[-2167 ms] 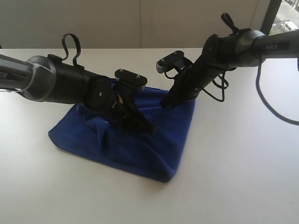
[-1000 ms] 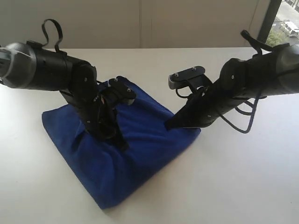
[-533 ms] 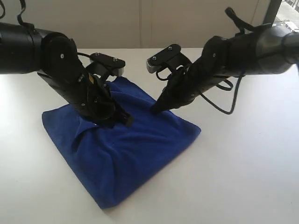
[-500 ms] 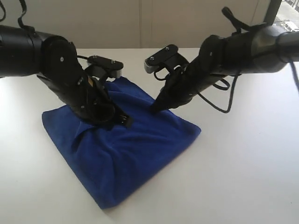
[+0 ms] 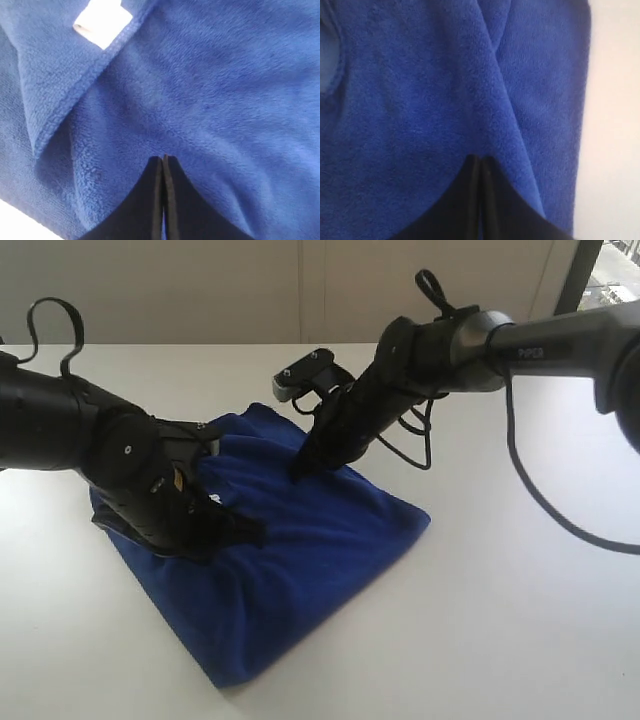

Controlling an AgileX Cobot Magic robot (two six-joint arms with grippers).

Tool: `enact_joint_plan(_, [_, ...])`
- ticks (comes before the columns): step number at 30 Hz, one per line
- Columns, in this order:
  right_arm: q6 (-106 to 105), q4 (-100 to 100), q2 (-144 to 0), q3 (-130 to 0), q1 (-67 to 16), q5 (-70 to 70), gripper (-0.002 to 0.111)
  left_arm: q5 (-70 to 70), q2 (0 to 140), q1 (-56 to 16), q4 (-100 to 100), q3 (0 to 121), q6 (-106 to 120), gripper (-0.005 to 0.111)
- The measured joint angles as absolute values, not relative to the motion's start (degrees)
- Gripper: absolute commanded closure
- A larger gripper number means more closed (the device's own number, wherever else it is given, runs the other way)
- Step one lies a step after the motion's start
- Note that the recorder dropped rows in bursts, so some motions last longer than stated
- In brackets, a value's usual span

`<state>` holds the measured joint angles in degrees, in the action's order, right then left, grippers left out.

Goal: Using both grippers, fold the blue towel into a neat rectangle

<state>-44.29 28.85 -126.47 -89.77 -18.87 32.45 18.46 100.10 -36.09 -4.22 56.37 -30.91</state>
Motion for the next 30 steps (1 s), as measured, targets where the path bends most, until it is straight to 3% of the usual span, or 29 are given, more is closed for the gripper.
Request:
enact_joint_plan(17, [-29.8, 20.5, -126.6, -86.6, -19.0, 29.3, 0.108, 18.7, 103.8, -36.2, -19.1, 56.5, -31.5, 0.107])
enact_joint_plan(30, [-19.3, 17.7, -114.6, -64.8, -19.0, 17.6, 0.108, 13.9, 104.4, -32.9, -26.7, 56.5, -32.6, 0.107])
